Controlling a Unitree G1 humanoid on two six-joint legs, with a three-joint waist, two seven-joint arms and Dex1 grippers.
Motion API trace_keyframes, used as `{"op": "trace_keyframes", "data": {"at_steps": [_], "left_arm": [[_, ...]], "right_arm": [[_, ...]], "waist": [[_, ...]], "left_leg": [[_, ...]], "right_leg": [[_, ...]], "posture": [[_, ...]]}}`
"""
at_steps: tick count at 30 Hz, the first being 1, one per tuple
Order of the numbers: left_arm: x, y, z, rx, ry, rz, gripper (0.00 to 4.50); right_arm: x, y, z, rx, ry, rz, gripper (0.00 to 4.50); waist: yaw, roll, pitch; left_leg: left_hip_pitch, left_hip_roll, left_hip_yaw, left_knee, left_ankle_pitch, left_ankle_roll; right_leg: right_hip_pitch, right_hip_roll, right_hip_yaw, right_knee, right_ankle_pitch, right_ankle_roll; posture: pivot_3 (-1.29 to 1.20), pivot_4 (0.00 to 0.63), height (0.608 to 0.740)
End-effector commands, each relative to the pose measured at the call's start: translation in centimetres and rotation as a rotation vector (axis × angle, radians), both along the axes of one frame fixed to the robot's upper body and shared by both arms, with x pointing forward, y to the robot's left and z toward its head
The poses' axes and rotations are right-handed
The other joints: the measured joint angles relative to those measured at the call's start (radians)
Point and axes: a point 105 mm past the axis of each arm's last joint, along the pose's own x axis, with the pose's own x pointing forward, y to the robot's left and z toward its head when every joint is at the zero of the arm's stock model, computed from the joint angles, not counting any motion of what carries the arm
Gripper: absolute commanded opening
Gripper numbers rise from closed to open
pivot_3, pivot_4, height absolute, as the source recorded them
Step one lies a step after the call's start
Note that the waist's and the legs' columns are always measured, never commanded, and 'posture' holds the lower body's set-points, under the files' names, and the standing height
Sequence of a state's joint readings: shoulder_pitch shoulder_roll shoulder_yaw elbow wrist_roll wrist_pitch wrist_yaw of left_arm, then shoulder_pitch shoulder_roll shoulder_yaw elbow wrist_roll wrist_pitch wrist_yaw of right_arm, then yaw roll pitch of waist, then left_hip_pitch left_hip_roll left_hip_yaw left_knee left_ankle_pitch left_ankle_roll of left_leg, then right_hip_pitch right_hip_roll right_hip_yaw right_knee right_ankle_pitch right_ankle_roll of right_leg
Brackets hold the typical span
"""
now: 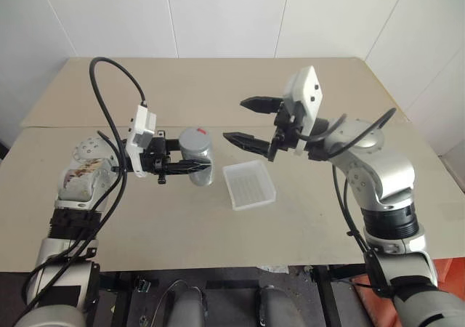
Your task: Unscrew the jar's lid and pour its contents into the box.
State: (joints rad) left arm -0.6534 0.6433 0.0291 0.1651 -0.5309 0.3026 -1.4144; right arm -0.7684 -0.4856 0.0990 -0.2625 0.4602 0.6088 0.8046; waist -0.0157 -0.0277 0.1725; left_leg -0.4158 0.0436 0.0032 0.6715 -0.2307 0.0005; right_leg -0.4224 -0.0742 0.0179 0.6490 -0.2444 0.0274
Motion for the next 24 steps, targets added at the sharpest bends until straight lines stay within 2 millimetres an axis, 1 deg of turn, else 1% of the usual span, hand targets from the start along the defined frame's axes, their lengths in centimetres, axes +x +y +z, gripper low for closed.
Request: {"op": "trace_keyframes", "data": {"at_steps": [1, 3, 6, 9, 12, 17, 20, 24], "left_arm": [[-0.2, -0.1, 1.1, -0.005, -0.055, -0.010, 1.92], [-0.1, -0.4, 1.0, -0.009, -0.055, -0.010, 1.92], [0.0, -0.6, 1.0, -0.013, -0.056, -0.012, 1.92], [0.2, -1.1, 1.1, -0.023, -0.060, -0.020, 1.92], [0.4, -1.5, 1.2, -0.027, -0.066, -0.027, 1.92], [0.3, -1.6, 1.3, -0.027, -0.068, -0.034, 1.92], [0.3, -1.5, 1.3, -0.026, -0.068, -0.035, 1.92], [0.2, -1.3, 1.4, -0.023, -0.072, -0.030, 1.92]], "right_arm": [[-1.9, -0.1, 1.7, 0.022, -0.061, 0.073, 4.46], [-2.9, 0.4, 1.9, 0.030, -0.060, 0.125, 4.46], [-3.6, 1.1, 2.2, 0.042, -0.053, 0.163, 4.46], [-3.8, 2.8, 2.3, 0.040, -0.052, 0.181, 4.46], [-3.3, 4.9, 2.1, 0.021, -0.044, 0.164, 4.46], [-2.1, 6.9, 1.9, -0.011, -0.053, 0.117, 4.46], [-1.6, 7.4, 1.8, -0.017, -0.054, 0.100, 4.46], [-1.0, 7.5, 1.5, -0.020, -0.054, 0.076, 4.46]], "waist": [[0.000, 0.000, 0.000], [0.000, 0.000, 0.000], [0.000, 0.000, 0.000], [-0.001, 0.000, 0.000], [-0.004, 0.000, 0.000], [-0.001, 0.000, 0.000], [0.002, 0.000, 0.000], [0.002, 0.000, 0.000]], "left_leg": [[0.000, 0.000, 0.000, 0.000, 0.000, 0.000], [0.000, 0.000, 0.000, 0.000, 0.000, 0.000], [0.000, 0.000, 0.000, 0.000, 0.000, 0.000], [0.000, 0.000, 0.000, 0.000, 0.000, 0.000], [0.000, 0.000, 0.000, 0.000, 0.000, 0.000], [0.000, 0.000, 0.000, 0.000, 0.000, 0.000], [0.000, 0.000, 0.000, 0.000, 0.000, 0.000], [0.000, 0.000, 0.000, 0.000, 0.000, 0.000]], "right_leg": [[0.000, 0.000, 0.000, 0.000, 0.000, 0.000], [0.000, 0.000, 0.000, 0.000, 0.000, 0.000], [0.000, 0.000, 0.000, 0.000, 0.000, 0.000], [0.000, 0.000, 0.000, 0.000, 0.000, 0.000], [0.000, 0.000, 0.000, 0.001, 0.000, 0.000], [0.000, 0.000, 0.000, 0.000, 0.000, 0.000], [0.000, 0.000, 0.000, 0.000, 0.000, 0.000], [0.000, 0.000, 0.000, 0.000, 0.000, 0.000]], "posture": [[0.00, 0.150, 0.740], [0.00, 0.150, 0.740], [0.00, 0.150, 0.740], [0.00, 0.150, 0.740], [0.00, 0.150, 0.740], [0.00, 0.150, 0.740], [0.00, 0.150, 0.740], [0.00, 0.150, 0.740]]}}
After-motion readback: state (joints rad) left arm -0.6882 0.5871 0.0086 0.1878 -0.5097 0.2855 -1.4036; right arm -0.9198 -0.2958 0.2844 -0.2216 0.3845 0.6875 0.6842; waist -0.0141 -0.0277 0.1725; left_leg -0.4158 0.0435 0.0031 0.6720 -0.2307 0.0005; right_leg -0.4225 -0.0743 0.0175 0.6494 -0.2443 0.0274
